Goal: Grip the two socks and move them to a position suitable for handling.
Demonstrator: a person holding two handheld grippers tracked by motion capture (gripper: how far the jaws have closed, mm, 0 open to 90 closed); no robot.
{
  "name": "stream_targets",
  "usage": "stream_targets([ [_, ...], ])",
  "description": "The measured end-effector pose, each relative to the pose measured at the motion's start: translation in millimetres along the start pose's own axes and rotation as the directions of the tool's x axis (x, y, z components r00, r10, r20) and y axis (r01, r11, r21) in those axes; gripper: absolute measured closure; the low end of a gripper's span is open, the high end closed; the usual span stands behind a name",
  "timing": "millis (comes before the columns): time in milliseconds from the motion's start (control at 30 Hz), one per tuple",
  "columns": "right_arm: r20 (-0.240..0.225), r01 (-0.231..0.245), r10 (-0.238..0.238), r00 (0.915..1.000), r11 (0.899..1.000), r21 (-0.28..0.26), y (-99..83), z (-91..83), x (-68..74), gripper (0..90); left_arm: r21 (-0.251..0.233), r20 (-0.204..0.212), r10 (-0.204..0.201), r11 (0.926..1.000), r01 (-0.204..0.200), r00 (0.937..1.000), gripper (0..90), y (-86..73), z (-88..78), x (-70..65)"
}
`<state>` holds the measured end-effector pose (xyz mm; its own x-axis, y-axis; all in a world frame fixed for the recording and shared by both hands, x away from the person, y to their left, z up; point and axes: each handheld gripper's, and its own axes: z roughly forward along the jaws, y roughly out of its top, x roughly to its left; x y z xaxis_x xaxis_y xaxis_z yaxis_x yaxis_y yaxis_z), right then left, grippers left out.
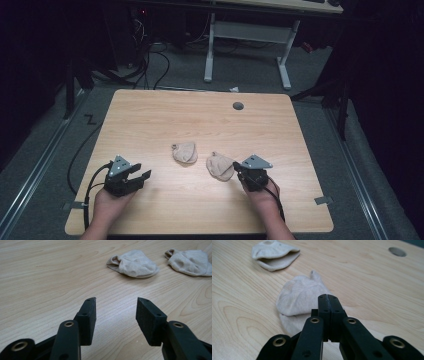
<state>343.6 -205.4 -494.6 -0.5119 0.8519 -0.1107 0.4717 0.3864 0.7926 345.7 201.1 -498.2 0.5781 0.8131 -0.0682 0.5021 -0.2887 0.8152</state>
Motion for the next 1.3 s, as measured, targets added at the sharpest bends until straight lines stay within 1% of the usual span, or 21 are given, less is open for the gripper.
stream_targets([
  [67, -0.014, -0.003, 0.004, 0.9999, 1.000, 0.024, 0.6, 9.1, 1.0, 90.0, -0.003, 0.005, 0.003, 1.0000, -0.003, 1.0000, 51.2, 0.1, -1.0, -1.1],
  [133, -0.017, 0.000, 0.001, 0.9999, 0.999, 0.036, 0.3, 11.6, 1.5, 90.0, -0.005, 0.006, 0.010, 0.9999, -0.010, 0.9999, 50.4, 0.5, -1.4, -1.8],
  [200, -0.028, 0.019, -0.017, 0.9995, 0.997, 0.068, -2.0, 20.9, 4.5, 90.0, -0.003, 0.007, 0.012, 0.9999, -0.012, 0.9999, 50.4, 1.2, -0.3, -2.1],
  [333, -0.034, 0.014, -0.012, 0.9994, 0.997, 0.078, -4.5, 22.1, 6.7, 90.0, 0.003, 0.005, 0.013, 0.9999, -0.013, 0.9999, 50.3, 1.1, 2.1, -2.0],
  [400, -0.038, 0.018, -0.014, 0.9992, 0.994, 0.109, -8.5, 26.7, 9.6, 90.0, 0.006, 0.007, 0.012, 0.9999, -0.012, 0.9999, 50.3, 1.3, 2.8, -1.8],
  [500, -0.043, 0.025, -0.020, 0.9989, 0.991, 0.131, -11.5, 29.7, 11.8, 90.0, 0.007, 0.009, 0.012, 0.9999, -0.012, 0.9999, 50.4, 1.6, 3.1, -2.6],
  [533, -0.048, 0.038, -0.031, 0.9984, 0.990, 0.135, -13.8, 29.7, 14.5, 90.0, 0.007, 0.010, 0.013, 0.9999, -0.013, 0.9999, 50.4, 1.7, 3.1, -2.9],
  [633, -0.065, 0.038, -0.029, 0.9974, 0.990, 0.136, -15.3, 26.4, 18.4, 90.0, 0.005, 0.013, 0.013, 0.9999, -0.013, 0.9998, 50.4, 2.4, 2.5, -3.6],
  [667, -0.086, 0.053, -0.042, 0.9954, 0.991, 0.125, -18.7, 21.9, 26.2, 90.0, -0.001, 0.015, 0.009, 1.0000, -0.009, 0.9999, 50.4, 2.7, 2.4, -3.9],
  [767, -0.114, 0.056, -0.043, 0.9926, 0.991, 0.121, -21.7, 16.4, 35.6, 90.0, 0.003, 0.015, 0.013, 0.9999, -0.013, 0.9998, 50.3, 2.9, 3.0, -4.1],
  [867, -0.174, 0.086, -0.065, 0.9825, 0.990, 0.113, -24.3, 6.2, 57.0, 89.9, 0.006, 0.019, 0.017, 0.9998, -0.017, 0.9997, 50.2, 3.4, 3.4, -5.8],
  [933, -0.169, 0.089, -0.075, 0.9828, 0.993, 0.081, -20.0, -0.5, 59.8, 90.0, 0.004, 0.019, 0.018, 0.9998, -0.018, 0.9997, 50.3, 3.6, 3.1, -6.4],
  [967, -0.169, 0.089, -0.075, 0.9828, 0.993, 0.081, -20.0, -0.5, 59.8, 90.0, 0.000, 0.019, 0.020, 0.9998, -0.020, 0.9996, 50.3, 3.8, 2.6, -7.1],
  [1000, -0.138, 0.075, -0.070, 0.9880, 0.996, 0.038, -10.1, -7.4, 54.1, 89.9, -0.001, 0.021, 0.020, 0.9998, -0.020, 0.9996, 50.4, 3.9, 2.4, -7.3],
  [1033, -0.138, 0.075, -0.070, 0.9880, 0.996, 0.038, -10.1, -7.4, 54.1, 89.9, -0.001, 0.023, 0.020, 0.9998, -0.020, 0.9995, 50.4, 4.1, 2.4, -7.8],
  [1067, -0.087, 0.059, -0.055, 0.9947, 0.998, 0.037, -1.9, -4.5, 41.8, 89.9, 0.000, 0.026, 0.021, 0.9998, -0.021, 0.9994, 50.6, 4.4, 2.6, -8.6],
  [1133, -0.053, 0.044, -0.041, 0.9977, 0.997, 0.063, -0.5, 4.6, 31.7, 89.9, 0.002, 0.031, 0.023, 0.9997, -0.023, 0.9993, 50.6, 4.6, 2.9, -10.4],
  [1167, -0.053, 0.044, -0.041, 0.9977, 0.997, 0.063, -0.5, 4.6, 31.7, 89.9, 0.002, 0.031, 0.023, 0.9997, -0.023, 0.9993, 50.6, 4.6, 2.9, -10.4],
  [1200, -0.051, 0.041, -0.036, 0.9981, 0.994, 0.099, -3.4, 14.6, 27.5, 89.8, 0.004, 0.035, 0.031, 0.9995, -0.032, 0.9989, 50.6, 4.6, 3.2, -13.5],
  [1267, -0.070, 0.057, -0.048, 0.9964, 0.990, 0.130, -8.8, 20.8, 31.1, 89.8, 0.006, 0.039, 0.043, 0.9990, -0.043, 0.9983, 50.6, 4.9, 3.5, -16.6],
  [1300, -0.070, 0.057, -0.048, 0.9964, 0.990, 0.130, -8.8, 20.8, 31.1, 89.8, 0.006, 0.039, 0.043, 0.9990, -0.043, 0.9983, 50.6, 4.9, 3.5, -16.6],
])
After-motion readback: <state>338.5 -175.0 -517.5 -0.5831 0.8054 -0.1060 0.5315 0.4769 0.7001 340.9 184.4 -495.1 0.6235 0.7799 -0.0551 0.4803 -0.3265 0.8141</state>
